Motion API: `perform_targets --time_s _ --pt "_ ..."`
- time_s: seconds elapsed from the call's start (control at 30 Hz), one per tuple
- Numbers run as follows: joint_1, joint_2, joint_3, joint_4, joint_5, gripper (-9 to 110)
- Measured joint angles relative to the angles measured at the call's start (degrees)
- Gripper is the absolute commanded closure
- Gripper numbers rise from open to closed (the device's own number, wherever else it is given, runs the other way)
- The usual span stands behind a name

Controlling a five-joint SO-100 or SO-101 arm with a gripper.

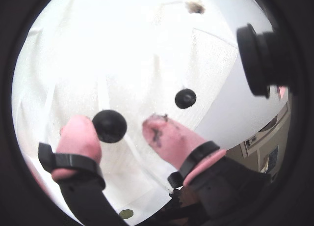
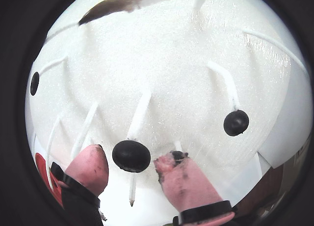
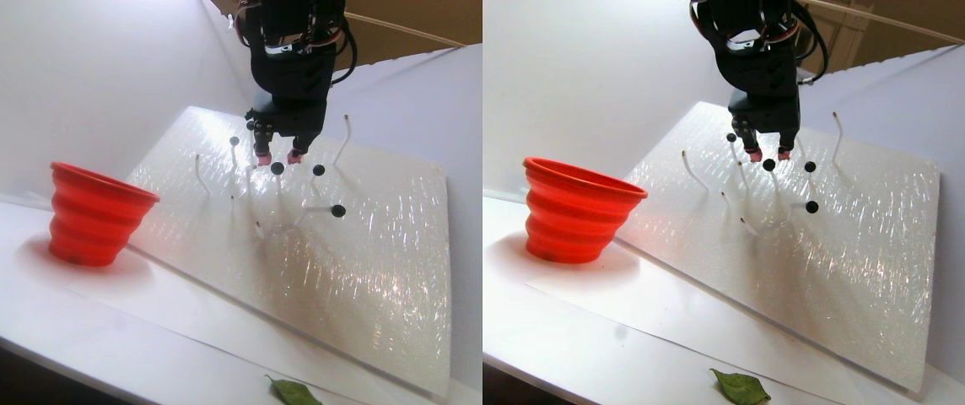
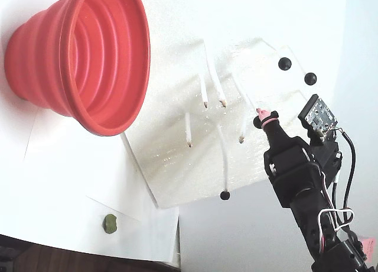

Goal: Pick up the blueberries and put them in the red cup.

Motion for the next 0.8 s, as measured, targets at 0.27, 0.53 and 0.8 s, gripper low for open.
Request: perform_targets --time_s 0.27,0.53,0.8 --pt "0.00 -2.64 -1.76 -1.41 0.00 81" --pt "0.00 -4.92 -3.69 -2.29 0.00 81" --pt "0.00 -5.80 -3.78 -2.29 0.00 82"
